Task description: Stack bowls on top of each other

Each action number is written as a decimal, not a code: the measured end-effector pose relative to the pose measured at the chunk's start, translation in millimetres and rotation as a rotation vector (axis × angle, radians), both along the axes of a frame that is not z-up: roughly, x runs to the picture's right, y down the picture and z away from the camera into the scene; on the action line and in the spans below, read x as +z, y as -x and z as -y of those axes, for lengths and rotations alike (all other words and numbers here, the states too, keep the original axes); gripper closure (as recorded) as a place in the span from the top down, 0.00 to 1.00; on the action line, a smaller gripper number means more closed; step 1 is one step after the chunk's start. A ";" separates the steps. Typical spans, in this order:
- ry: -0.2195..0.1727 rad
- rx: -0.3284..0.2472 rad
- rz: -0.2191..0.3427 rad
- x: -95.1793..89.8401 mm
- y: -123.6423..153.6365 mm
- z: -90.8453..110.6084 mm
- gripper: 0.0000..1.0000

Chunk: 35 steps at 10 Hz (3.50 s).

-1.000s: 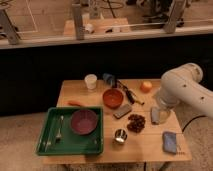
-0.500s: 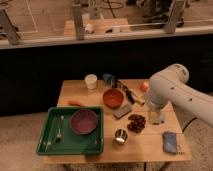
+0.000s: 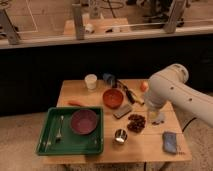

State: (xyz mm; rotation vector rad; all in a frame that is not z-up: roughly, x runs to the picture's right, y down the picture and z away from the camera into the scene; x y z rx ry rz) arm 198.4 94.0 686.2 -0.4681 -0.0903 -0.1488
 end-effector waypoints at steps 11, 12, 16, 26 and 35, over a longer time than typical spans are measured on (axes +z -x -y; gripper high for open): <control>-0.049 -0.101 0.160 110.4 124.1 14.6 0.80; -0.044 -0.097 0.153 121.5 125.5 15.9 0.80; -0.006 -0.076 0.154 158.9 113.4 15.2 0.80; 0.042 -0.117 0.166 193.5 139.4 6.3 0.45; 0.017 -0.127 0.221 173.9 137.0 7.0 0.00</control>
